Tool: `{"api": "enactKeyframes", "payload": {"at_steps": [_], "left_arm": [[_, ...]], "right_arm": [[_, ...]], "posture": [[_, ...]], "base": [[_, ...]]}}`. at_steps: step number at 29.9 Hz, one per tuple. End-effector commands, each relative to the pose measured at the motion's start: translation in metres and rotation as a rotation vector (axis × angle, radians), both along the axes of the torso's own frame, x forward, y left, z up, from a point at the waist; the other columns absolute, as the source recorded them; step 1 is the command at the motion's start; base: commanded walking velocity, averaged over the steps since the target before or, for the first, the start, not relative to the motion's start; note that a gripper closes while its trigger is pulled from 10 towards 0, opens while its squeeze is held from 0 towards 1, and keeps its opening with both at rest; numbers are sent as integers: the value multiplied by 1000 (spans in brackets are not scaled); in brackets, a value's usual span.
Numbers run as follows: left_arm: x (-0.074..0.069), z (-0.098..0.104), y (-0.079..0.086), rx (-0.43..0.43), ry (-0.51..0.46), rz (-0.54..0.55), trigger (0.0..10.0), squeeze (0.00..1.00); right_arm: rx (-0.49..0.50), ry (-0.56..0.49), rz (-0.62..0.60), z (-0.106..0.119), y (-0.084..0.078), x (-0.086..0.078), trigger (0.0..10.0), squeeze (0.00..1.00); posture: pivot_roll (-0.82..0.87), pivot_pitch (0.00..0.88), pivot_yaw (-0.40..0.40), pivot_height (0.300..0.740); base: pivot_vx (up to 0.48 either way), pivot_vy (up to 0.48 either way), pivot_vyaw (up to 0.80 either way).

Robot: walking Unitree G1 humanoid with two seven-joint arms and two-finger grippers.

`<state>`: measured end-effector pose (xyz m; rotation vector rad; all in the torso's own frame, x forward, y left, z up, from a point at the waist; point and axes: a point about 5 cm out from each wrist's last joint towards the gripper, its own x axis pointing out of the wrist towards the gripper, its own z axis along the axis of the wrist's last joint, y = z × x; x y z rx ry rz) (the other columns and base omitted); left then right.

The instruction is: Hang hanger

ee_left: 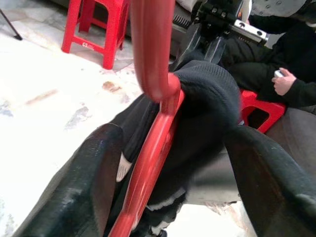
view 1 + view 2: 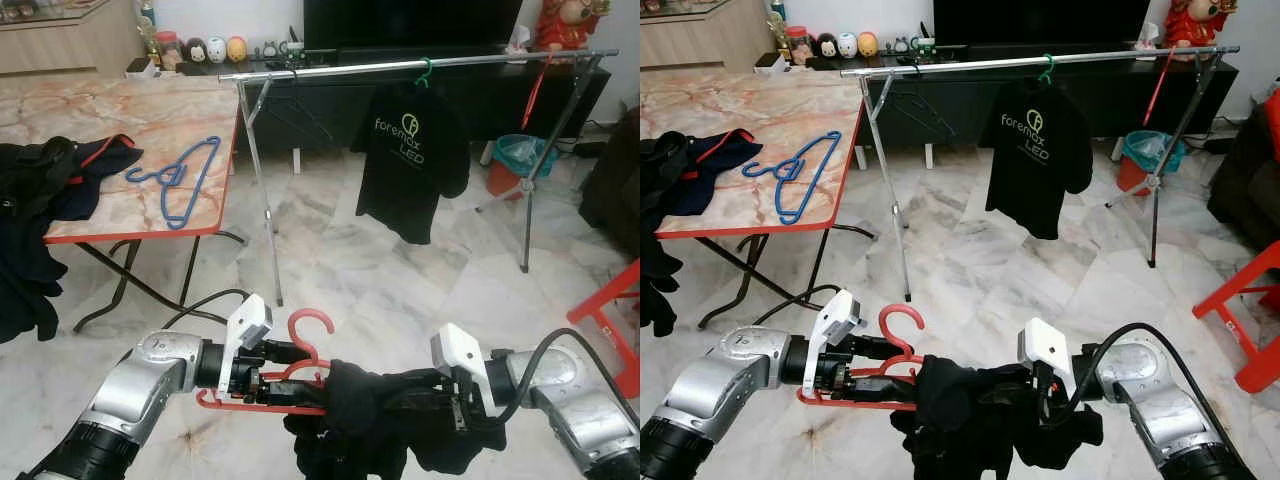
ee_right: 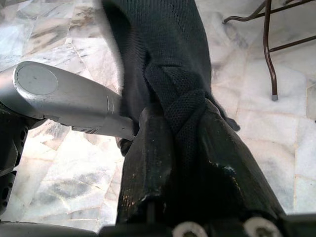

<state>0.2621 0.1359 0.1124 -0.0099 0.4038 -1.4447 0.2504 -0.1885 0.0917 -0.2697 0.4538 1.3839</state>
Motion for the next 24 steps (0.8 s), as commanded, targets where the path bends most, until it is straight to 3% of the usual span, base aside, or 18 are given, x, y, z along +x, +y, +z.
{"api": "enactKeyframes", "payload": {"at_steps": [1, 10, 14, 15, 16, 20, 21, 22, 23, 24], "left_arm": [[3, -1, 8, 34, -14, 5, 10000, 1000], [10, -4, 26, 56, -1, 75, 10000, 1000], [13, -3, 35, 23, 5, 137, 10000, 1000], [14, -2, 36, 16, 3, 150, 10000, 961], [15, -3, 38, 9, 7, 168, 10000, 0], [15, -7, 47, 23, 19, 203, 10000, 0], [14, -12, 57, 40, 32, 241, 10000, 0], [13, -15, 62, 50, 40, 266, 10000, 0], [13, -15, 62, 50, 40, 266, 10000, 0], [14, -22, 71, 75, 46, 336, 10000, 0]], "right_arm": [[20, -30, -15, 8, -4, 2, 0, 0], [-7, 9, -23, 0, -10, -8, 0, 0], [-13, 27, -65, -8, -15, -13, 0, 0], [-10, 29, -76, -9, -15, -14, 0, 0], [-8, 32, -91, -11, -16, -15, 0, 0], [-27, 26, -154, -19, -20, -16, 0, 0], [-70, -4, -274, -29, -28, -12, 8549, 0], [-101, -8, -350, -35, -33, -9, 10000, 0], [-101, -8, -350, -35, -33, -9, 10000, 0], [-158, -23, -510, -48, -45, -5, 10000, 0]], "posture": [[17, 12, 6, 740], [16, 15, 7, 740], [16, 17, 8, 740], [16, 17, 8, 740], [16, 17, 8, 740], [15, 17, 9, 740], [14, 19, 9, 740], [14, 19, 9, 740], [14, 19, 9, 740], [14, 19, 10, 740]], "base": [[0, 0, 0], [0, 0, 0], [0, 0, 0], [0, 0, 0], [0, 0, 0], [0, 0, 0], [0, 0, 0], [0, 0, 0], [0, 0, 0], [0, 0, 0]]}}
